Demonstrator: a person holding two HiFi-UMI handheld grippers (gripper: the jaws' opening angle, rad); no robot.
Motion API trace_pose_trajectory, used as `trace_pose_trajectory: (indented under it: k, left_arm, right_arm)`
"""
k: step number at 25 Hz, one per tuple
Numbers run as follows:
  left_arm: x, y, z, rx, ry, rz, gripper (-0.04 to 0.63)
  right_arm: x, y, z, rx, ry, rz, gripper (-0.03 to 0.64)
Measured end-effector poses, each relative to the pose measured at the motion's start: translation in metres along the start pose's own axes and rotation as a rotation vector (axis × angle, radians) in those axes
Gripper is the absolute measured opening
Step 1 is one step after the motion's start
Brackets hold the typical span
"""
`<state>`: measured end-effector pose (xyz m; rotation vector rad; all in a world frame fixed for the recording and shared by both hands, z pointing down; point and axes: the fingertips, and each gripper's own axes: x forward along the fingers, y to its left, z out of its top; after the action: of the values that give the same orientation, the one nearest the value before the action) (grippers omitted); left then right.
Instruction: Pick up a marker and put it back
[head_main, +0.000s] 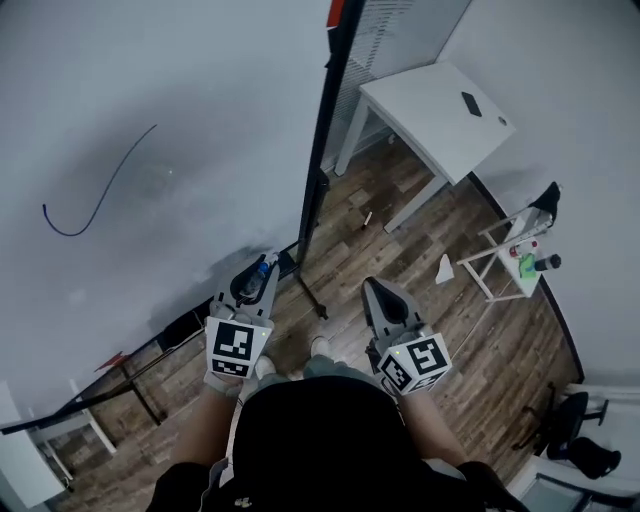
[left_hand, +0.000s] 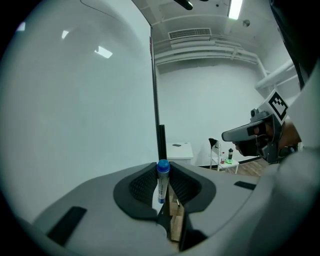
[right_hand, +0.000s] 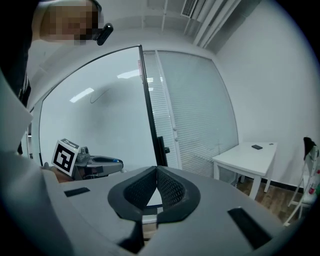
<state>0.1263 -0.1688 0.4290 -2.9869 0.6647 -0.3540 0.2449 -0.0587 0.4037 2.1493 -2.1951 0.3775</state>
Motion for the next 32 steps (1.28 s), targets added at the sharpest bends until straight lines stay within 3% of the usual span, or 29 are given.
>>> trace_pose_trajectory:
  k: [18,25,32]
  left_arm:
    - [0.080,-0.119,0.043,0.056,-0.068,-0.400,0.086]
    - [0.093,-0.144,0.038,0.052,-0.068,-0.470,0.086]
    - [0.097,-0.143,0.039,0.052,-0.059,-0.470,0.086]
  right_arm:
    - [-0.108,-0.087,-0.005,0.082,-0.079,-0.392,0.028]
    - [-0.121,-0.096,-0.012,0.086,-0.085,-0.440,0.028]
    - [-0.117,-0.096,-0.010,0.094,-0.078,-0.429,0.028]
